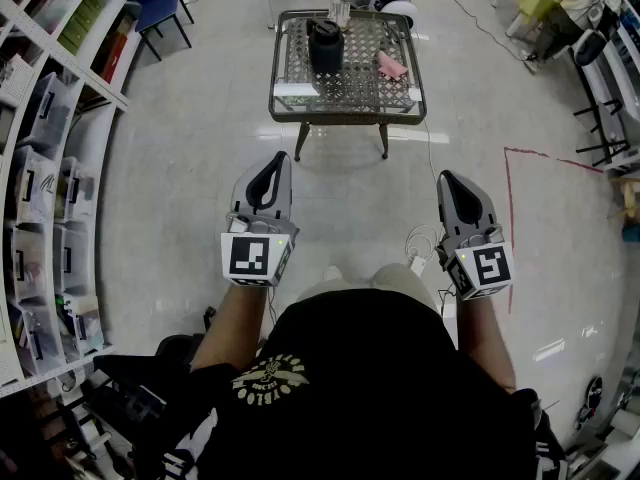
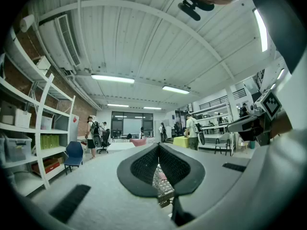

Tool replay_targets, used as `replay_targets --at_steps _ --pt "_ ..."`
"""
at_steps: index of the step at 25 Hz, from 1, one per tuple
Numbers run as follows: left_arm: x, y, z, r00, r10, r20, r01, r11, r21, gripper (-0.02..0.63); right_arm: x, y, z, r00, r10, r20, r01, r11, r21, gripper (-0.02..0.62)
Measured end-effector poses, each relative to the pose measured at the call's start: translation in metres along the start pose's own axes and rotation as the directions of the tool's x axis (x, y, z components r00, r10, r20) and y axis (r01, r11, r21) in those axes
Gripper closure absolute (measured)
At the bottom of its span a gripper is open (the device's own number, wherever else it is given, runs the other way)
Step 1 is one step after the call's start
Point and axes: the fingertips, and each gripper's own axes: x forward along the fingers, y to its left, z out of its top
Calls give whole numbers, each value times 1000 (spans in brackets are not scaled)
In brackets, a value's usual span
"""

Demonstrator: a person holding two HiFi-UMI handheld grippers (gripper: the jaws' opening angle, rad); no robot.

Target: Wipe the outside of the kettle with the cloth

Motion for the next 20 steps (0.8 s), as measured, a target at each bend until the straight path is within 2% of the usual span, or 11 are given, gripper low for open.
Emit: replay_targets --at_steps 11,20 --pt "22 -3 7 1000 -9 14 9 1000 16 600 14 -10 -8 999 28 14 -30 995 94 584" --pt "46 -1 -22 998 -4 -62 4 1000 4 600 37 -56 -32 1000 -1 -3 1 990 140 584"
